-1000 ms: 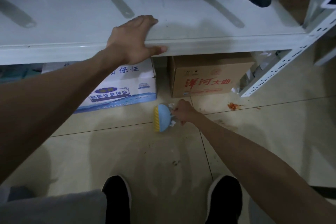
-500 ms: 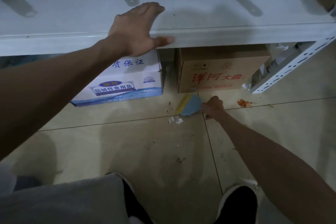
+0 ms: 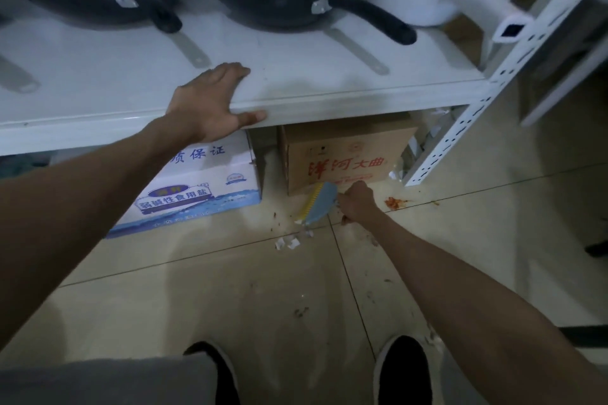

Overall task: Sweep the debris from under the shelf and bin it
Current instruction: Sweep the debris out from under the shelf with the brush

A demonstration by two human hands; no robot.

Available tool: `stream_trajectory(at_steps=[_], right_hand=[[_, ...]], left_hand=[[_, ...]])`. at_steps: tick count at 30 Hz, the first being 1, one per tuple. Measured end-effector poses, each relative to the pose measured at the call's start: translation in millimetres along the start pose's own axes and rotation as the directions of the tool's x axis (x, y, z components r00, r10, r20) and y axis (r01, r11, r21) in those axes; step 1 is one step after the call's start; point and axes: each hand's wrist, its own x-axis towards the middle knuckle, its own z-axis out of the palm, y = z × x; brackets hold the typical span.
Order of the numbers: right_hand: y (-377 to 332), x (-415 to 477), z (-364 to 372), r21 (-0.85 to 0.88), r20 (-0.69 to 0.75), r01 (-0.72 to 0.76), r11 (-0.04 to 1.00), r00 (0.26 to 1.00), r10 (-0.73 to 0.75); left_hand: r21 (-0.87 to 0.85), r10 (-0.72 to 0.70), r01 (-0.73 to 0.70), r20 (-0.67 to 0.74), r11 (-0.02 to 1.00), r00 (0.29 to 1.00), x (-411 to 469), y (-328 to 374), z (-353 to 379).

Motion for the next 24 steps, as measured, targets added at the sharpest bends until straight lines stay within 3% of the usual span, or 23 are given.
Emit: stream_trajectory(at_steps=[4, 8, 14, 18, 24], right_hand=[[-12, -8, -29, -0.077, -0.042, 0.004, 0.997, 0.999, -0.007], [-13, -12, -56, -0.127, -0.079, -0.004, 0.992, 0.997, -0.006], [-2, -10, -90, -0.217, -0.081, 0.027, 0.976, 0.996, -0.045], [5, 9, -112, -0.344, -0.113, 0.009, 0.939, 0.992, -0.051], [17, 42, -140, -0.366, -0.167, -0.073, 0.928, 0.986, 0.012]], left_hand=[[-0.095, -0.01, 0.015, 0.051, 0.995, 0.999, 2, 19, -11], [-0.106, 0.186, -0.182, 0.031, 0.978, 0.982, 5, 64, -15], [-0.189, 0.308, -0.299, 0.021, 0.935, 0.951, 30, 143, -3], [-0.147, 0.351, -0.343, 0.037, 0.928, 0.935, 56, 177, 12], [-0.059, 0.437, -0.442, -0.083, 0.895, 0.896, 87, 197, 33]])
